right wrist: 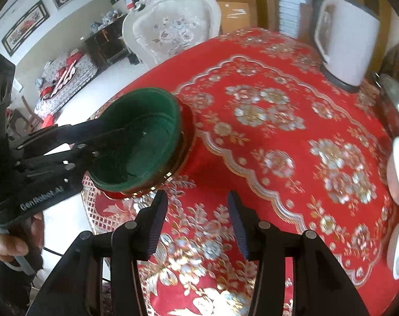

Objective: Organize plates and bowls
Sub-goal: 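Move both grippers away from the stack toward the white dishes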

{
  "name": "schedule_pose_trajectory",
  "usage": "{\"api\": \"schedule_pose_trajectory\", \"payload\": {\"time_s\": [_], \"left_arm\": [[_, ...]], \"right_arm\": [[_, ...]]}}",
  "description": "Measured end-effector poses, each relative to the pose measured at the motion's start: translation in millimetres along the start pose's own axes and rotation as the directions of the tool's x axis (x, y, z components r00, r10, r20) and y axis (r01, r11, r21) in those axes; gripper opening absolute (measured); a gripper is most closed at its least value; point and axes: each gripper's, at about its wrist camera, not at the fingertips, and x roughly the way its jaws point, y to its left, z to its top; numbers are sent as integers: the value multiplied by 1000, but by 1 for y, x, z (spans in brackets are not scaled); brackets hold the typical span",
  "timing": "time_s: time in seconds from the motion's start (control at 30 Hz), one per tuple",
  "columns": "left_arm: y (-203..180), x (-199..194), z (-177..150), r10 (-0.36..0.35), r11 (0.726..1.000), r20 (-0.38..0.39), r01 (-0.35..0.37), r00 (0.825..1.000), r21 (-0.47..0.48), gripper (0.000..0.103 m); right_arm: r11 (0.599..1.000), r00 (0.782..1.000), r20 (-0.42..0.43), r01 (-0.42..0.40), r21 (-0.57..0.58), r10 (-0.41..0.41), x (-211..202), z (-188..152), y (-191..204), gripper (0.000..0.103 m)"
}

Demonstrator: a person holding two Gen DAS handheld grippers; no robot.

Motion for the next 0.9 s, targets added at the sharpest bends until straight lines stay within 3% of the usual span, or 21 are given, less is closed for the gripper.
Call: {"api": "schedule_pose_trajectory", "payload": {"time_s": [0.33,0.9], "left_arm": [[-79,16,2,-66,992,46,61,997,107,45],[-189,50,2,-155,962,20,146,988,231,45]], "right_arm": [[991,998,32,44,126,-49,-31,-36,-51,48],[944,993,46,85,319,-105,-70,-89,-142,50]]}}
